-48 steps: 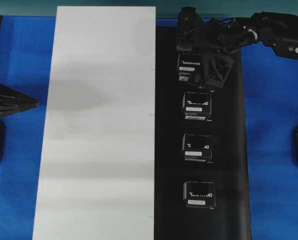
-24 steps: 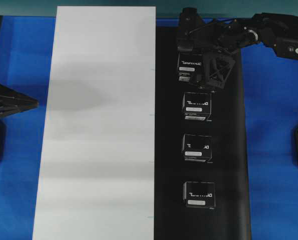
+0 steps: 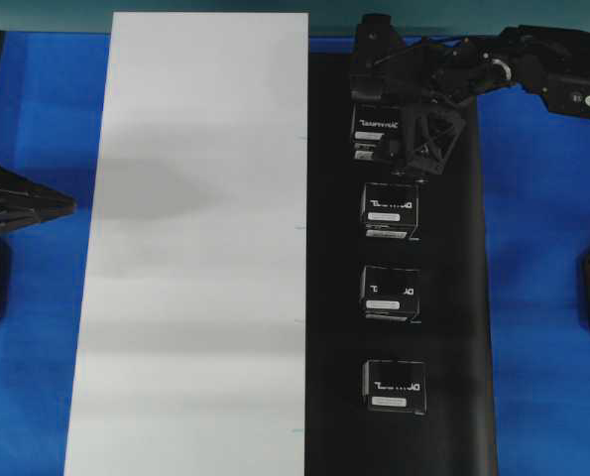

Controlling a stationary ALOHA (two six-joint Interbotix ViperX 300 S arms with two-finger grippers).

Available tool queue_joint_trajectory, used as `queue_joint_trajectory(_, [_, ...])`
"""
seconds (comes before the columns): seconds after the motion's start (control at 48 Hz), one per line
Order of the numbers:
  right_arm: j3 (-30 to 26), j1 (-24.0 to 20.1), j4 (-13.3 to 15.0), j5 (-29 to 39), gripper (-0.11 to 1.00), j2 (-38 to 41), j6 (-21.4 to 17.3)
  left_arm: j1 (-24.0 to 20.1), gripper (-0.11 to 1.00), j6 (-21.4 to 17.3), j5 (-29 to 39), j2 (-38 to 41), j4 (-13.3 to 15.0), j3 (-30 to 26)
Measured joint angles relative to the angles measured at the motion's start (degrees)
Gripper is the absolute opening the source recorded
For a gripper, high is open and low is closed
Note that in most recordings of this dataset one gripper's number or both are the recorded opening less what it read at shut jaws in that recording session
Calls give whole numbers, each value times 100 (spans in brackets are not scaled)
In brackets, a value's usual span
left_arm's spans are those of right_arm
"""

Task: Place the box from the black base onto the white base.
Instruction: 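Lift the box and carry it left over the white base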

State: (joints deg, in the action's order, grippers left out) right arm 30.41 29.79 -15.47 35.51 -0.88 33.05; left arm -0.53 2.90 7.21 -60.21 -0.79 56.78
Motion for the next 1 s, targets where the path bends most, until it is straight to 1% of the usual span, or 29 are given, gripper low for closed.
queue_joint_trajectory(0.062, [9, 0, 0, 44, 62, -26, 0, 0, -7, 0, 0, 0, -9, 0])
queue_joint_trajectory(0.104, [9, 0, 0, 79, 60, -44, 0, 0, -7, 0, 0, 0, -9, 0])
queue_joint_trajectory(0.208, [26, 9, 0, 97, 60, -167, -44, 0, -7, 0, 0, 0, -9, 0])
queue_joint_trajectory(0.354, [35, 62, 0, 114, 59, -475, -272, 0, -7, 0, 0, -9, 0, 0])
queue_joint_trajectory(0.521, [-44, 62, 0, 404, 59, -782, -396, 0, -7, 0, 0, -35, 0, 0])
queue_joint_trajectory(0.729, [-624, -9, 0, 1125, 59, -888, -554, 0, -7, 0, 0, -70, -9, -9])
queue_joint_trajectory(1.0, [-1942, -176, 0, 1846, 59, -396, -598, 0, -7, 0, 0, -88, -9, 0])
